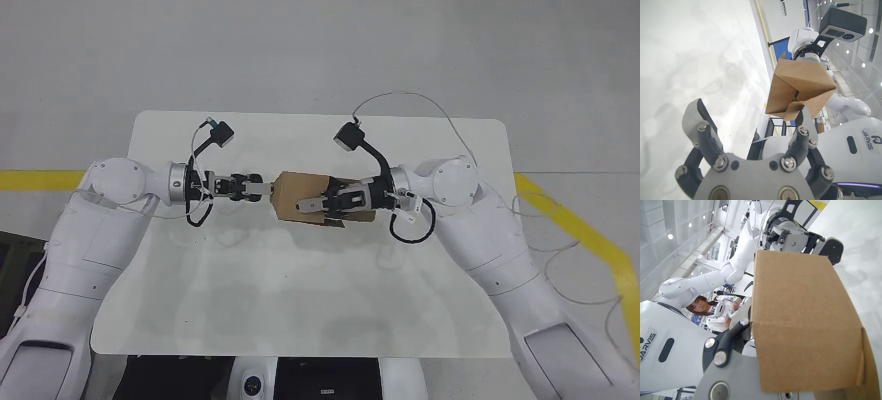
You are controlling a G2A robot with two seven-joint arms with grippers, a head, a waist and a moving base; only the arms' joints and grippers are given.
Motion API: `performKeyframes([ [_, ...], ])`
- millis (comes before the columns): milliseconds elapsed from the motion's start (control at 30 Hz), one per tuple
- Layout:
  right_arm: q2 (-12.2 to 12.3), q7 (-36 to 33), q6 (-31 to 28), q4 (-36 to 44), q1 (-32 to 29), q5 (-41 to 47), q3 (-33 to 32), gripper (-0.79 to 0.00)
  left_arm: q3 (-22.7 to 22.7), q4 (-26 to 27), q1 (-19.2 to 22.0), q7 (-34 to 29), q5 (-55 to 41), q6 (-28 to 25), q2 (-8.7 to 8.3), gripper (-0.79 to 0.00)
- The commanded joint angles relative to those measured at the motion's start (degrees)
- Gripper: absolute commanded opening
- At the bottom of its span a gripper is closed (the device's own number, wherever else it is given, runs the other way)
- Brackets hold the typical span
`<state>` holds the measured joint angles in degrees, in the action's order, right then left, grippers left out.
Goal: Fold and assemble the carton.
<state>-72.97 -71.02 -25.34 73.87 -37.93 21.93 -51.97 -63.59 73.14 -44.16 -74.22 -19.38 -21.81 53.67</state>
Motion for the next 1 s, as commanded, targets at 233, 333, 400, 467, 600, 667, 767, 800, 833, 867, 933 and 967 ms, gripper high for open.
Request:
performKeyframes([
  [233, -0.9, -1.3, -2.0, -1.4, 1.0, 4.0, 1.9, -0.785, 0.5, 1.5, -0.6, -1.0, -0.8, -0.3, 0.04, 0.000],
  [333, -1.2, -1.5, -2.3, -1.7, 1.3, 4.4, 2.4, -0.785, 0.6, 1.9, -0.7, -1.4, -1.6, -0.4, 0.08, 0.000],
  [400, -1.3, -1.7, -2.5, -2.0, 1.4, 4.9, 2.6, -0.785, 0.7, 2.1, -0.8, -1.6, -1.8, -0.4, 0.10, 0.000],
  [467, -1.4, -1.9, -2.6, -2.2, 1.5, 5.3, 2.8, -0.785, 0.8, 2.3, -0.8, -1.7, -2.1, -0.5, 0.14, 0.000],
  [600, -1.6, -2.2, -2.9, -2.7, 1.8, 5.8, 3.1, -0.785, 1.0, 2.6, -0.8, -2.0, -2.3, -0.6, 0.20, 0.000],
  [667, -1.7, -2.3, -3.1, -2.9, 1.9, 5.9, 3.1, -0.785, 1.1, 2.6, -0.8, -2.0, -2.5, -0.6, 0.22, 0.000],
  [767, -1.7, -2.4, -3.1, -3.2, 2.0, 6.0, 3.1, -0.785, 1.1, 2.5, -0.7, -2.2, -2.6, -0.6, 0.24, 0.000],
  [800, -1.8, -2.4, -3.1, -3.3, 2.0, 6.1, 3.1, -0.785, 1.2, 2.5, -0.7, -2.2, -2.7, -0.5, 0.25, 0.000],
  [833, -1.8, -2.4, -3.1, -3.4, 2.0, 6.2, 3.1, -0.785, 1.2, 2.5, -0.7, -2.2, -2.7, -0.5, 0.27, 0.000],
  [867, -1.8, -2.5, -3.1, -3.5, 1.9, 6.3, 3.1, -0.785, 1.2, 2.4, -0.6, -2.1, -2.8, -0.5, 0.29, 0.000],
  [933, -1.9, -2.6, -3.2, -3.7, 1.9, 6.6, 3.1, -0.785, 1.4, 2.5, -0.6, -2.3, -2.9, -0.5, 0.34, 0.000],
  [967, -1.9, -2.7, -3.2, -3.8, 2.0, 6.7, 3.2, -0.785, 1.5, 2.5, -0.6, -2.3, -3.0, -0.5, 0.36, 0.000],
])
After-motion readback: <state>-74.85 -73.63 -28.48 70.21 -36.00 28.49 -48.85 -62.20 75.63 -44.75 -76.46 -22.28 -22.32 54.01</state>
